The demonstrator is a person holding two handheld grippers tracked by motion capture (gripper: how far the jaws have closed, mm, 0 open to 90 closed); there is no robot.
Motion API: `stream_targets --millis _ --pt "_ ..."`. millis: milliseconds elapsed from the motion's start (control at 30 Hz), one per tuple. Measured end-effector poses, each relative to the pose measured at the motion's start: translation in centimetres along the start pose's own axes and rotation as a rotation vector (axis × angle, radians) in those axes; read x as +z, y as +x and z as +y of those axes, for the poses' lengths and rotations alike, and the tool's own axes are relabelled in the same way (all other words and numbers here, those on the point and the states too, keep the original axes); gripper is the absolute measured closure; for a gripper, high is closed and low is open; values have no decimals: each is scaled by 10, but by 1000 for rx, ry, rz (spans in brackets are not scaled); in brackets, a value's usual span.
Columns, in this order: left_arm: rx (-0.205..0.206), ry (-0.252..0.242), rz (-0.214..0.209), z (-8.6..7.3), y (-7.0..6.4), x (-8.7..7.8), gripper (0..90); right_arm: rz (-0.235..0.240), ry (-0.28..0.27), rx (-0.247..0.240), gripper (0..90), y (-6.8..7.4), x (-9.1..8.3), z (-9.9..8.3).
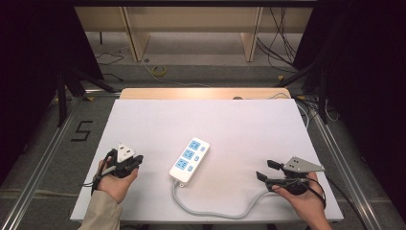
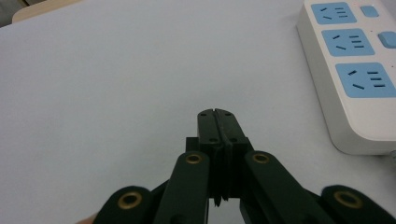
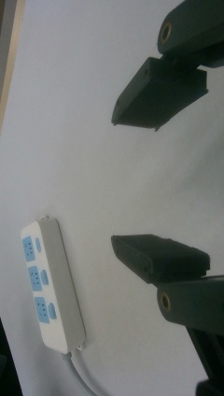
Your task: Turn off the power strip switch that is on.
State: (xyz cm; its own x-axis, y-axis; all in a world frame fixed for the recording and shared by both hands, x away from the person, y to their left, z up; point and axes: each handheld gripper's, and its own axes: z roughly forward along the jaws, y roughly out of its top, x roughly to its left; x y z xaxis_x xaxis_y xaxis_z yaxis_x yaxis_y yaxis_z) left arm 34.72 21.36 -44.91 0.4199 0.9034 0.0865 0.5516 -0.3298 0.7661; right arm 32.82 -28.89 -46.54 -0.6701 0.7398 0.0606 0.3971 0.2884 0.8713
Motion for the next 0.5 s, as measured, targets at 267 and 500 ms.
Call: stream_targets --millis 267,500 --pt "-2 -1 5 5 -3 1 897 0 3 -1 359 1 0 0" --pt "5 2 8 11 -8 4 896 0 4 0 360 1 0 0"
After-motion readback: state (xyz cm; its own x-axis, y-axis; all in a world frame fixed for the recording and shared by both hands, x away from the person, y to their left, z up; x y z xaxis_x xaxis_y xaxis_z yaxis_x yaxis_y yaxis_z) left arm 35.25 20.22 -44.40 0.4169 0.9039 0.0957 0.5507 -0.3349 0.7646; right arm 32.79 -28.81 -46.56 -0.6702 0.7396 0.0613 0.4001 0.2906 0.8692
